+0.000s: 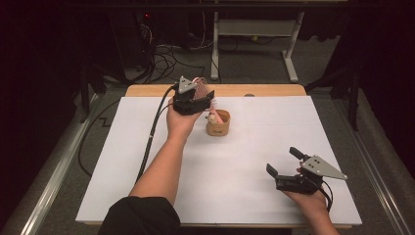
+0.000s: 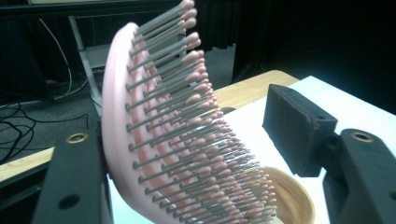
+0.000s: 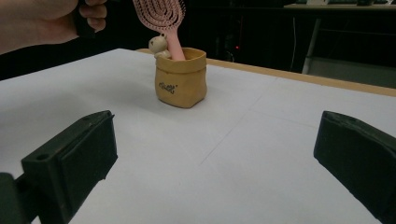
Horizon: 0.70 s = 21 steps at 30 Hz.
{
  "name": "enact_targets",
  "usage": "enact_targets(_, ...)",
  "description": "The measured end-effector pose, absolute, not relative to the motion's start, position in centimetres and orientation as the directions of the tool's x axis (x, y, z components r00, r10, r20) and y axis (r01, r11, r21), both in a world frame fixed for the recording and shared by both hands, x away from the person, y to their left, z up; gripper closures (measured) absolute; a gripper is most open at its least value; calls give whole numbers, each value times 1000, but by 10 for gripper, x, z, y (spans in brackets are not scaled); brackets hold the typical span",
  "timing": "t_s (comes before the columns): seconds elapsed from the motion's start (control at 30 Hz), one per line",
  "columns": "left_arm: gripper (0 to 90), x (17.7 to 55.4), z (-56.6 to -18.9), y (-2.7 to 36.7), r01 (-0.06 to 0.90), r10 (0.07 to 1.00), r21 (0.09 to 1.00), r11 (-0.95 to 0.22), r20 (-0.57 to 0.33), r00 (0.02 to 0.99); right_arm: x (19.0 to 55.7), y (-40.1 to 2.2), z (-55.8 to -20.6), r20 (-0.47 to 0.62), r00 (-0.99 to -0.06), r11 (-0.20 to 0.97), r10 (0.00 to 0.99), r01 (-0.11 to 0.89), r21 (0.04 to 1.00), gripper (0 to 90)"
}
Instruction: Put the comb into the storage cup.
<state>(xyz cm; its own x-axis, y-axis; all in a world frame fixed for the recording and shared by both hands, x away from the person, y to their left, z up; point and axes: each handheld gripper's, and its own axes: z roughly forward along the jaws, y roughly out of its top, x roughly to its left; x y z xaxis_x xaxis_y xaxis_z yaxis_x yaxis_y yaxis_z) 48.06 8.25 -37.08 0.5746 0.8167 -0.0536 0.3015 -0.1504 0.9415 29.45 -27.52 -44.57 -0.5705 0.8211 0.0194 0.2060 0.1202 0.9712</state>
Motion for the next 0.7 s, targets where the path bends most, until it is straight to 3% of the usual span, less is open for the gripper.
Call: enact_targets(0.7,259,480,-371,87,311,830,936,-162,-41,556,294,-274,-445,20,-572,120,820,206,971,0)
